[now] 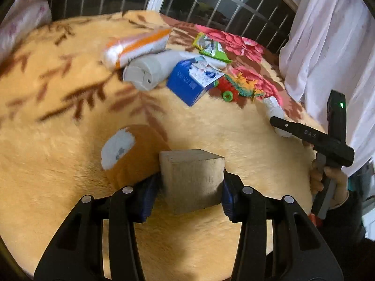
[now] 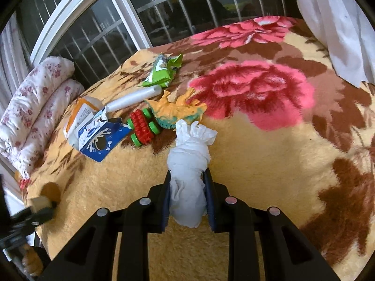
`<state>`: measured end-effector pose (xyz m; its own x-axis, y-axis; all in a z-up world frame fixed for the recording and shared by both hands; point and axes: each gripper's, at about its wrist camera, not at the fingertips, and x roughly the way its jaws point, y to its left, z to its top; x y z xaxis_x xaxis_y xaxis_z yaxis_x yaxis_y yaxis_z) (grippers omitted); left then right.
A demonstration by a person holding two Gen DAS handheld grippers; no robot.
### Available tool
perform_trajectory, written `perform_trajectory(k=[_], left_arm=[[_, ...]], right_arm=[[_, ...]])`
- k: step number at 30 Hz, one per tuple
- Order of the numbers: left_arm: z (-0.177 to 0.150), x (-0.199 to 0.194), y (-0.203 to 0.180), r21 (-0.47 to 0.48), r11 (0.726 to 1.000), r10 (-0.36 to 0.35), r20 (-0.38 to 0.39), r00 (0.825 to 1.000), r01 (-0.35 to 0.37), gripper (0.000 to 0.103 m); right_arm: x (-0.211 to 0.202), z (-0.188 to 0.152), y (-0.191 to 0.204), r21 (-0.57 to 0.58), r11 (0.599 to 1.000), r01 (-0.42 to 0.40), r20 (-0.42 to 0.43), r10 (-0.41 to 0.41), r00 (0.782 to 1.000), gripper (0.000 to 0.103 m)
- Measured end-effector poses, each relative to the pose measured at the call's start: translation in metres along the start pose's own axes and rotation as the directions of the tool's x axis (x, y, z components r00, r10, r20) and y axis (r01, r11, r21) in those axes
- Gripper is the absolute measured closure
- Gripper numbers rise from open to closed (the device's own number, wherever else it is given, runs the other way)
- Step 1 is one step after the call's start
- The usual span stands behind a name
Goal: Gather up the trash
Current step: 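Carry the block and tissue down over the orange bin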
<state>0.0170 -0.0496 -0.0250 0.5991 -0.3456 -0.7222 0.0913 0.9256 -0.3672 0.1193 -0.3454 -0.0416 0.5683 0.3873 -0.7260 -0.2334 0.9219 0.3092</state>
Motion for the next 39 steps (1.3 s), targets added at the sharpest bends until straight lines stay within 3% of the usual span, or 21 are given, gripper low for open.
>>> perform_trajectory(k=[3,10,13,18,24,28,31,39], left_arm=[[-0.009,-0.007,-0.001,0.038,0.996,-0.082,-0.009,0.997,0.082,0.058],[-0.032,-0.017,-0.016,0.187,0.979,-0.090,0.021,0.996,0.084,0.057],[-0.036,-0.017,-0.023,0.238,0.969,-0.078,0.033,0.996,0.068,0.057],[-0.026,-0.021,-0.021,0.196,0.979,-0.065,0.083,0.994,0.048,0.057],[-0.041,-0.046,-0.051,0.254,0.966,0.000,0.139,0.990,-0.036,0.057],[-0.070,-0.062,-0.064,0.280,0.958,0.024,0.155,0.988,-0.067,0.057],[-0.100,-0.068,-0.067,0.311,0.945,0.058,0.142,0.988,-0.100,0.057],[-0.155,-0.066,-0.061,0.348,0.933,0.081,0.039,0.996,-0.090,0.057]], right_arm=[[-0.006,-0.004,-0.008,0.019,0.999,0.028,0.003,-0.028,1.000,0.078],[-0.013,-0.009,-0.015,0.029,0.999,0.030,0.017,-0.030,0.999,0.078],[-0.011,-0.008,-0.014,0.022,0.999,0.038,0.013,-0.038,0.999,0.078],[-0.012,-0.008,-0.014,0.024,0.999,0.031,0.024,-0.031,0.999,0.078],[-0.043,-0.020,0.013,-0.095,0.994,0.047,0.137,-0.033,0.990,0.078],[-0.083,-0.056,0.048,-0.202,0.975,0.097,0.225,-0.050,0.973,0.078],[-0.112,-0.089,0.068,-0.237,0.970,0.058,0.252,0.003,0.968,0.078],[-0.143,-0.171,0.097,-0.263,0.964,-0.041,0.147,0.082,0.986,0.078]])
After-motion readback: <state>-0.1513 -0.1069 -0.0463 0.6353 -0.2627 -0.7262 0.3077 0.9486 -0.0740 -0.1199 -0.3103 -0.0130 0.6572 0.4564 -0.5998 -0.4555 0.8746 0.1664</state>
